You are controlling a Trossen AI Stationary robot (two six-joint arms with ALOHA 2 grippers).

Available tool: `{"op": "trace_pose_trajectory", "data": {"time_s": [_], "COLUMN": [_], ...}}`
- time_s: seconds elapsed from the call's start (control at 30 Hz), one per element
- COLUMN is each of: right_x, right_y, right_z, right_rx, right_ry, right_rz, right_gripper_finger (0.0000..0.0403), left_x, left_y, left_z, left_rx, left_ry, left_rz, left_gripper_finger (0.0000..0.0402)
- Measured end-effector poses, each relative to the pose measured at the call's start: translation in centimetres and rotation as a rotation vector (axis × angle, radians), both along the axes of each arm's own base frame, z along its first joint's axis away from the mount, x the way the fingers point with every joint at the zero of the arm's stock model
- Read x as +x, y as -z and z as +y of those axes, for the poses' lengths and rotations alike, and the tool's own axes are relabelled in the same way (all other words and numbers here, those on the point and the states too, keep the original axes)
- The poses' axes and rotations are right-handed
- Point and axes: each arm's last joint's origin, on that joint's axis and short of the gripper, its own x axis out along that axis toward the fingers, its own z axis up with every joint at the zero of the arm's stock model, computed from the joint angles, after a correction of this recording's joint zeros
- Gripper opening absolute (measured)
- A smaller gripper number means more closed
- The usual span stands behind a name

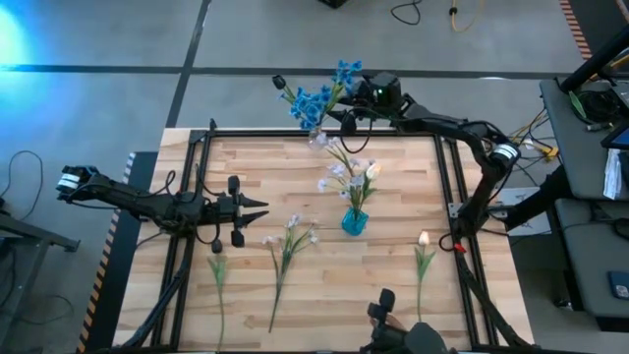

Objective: Sort flowers into vase by color
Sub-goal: Put the blue flower into the transparent vase, then put the white tulip into the blue vase

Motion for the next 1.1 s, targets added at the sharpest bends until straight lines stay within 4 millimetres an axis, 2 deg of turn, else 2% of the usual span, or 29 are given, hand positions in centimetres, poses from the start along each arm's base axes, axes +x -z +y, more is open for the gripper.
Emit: {"op": "trace_pose_trajectory", "data": {"time_s": [0.17,0.43,0.57,0.83,1.0,1.1], "right_x": [-0.6,-1.5,-2.1,-3.7,-5.7,-7.2], "right_y": [-2.0,-3.7,-4.5,-7.3,-9.4,-10.0], "right_z": [0.5,1.2,1.7,3.1,5.2,6.7], "right_rx": [-0.008,-0.038,-0.079,-0.163,-0.238,-0.265], "right_ry": [0.012,0.034,0.078,0.085,0.118,0.128], "right_rz": [0.053,0.13,0.171,0.15,0.166,0.146], "right_gripper_finger": [0.0267,0.0256,0.0202,0.0026,0.0011,0.0009], "left_x": [0.0,0.0,0.0,0.0,0.5,0.9], "left_y": [0.0,0.1,0.0,0.1,1.0,1.6], "left_z": [0.0,0.0,0.0,0.0,-0.1,-0.2], "left_rx": [0.0,0.013,0.021,0.021,0.003,-0.009], "left_ry": [0.0,0.001,0.001,0.001,-0.001,-0.004], "left_rz": [0.001,0.007,0.008,0.015,0.074,0.112], "left_gripper_finger": [0.0075,0.0075,0.0075,0.0075,0.0075,0.0075]}}
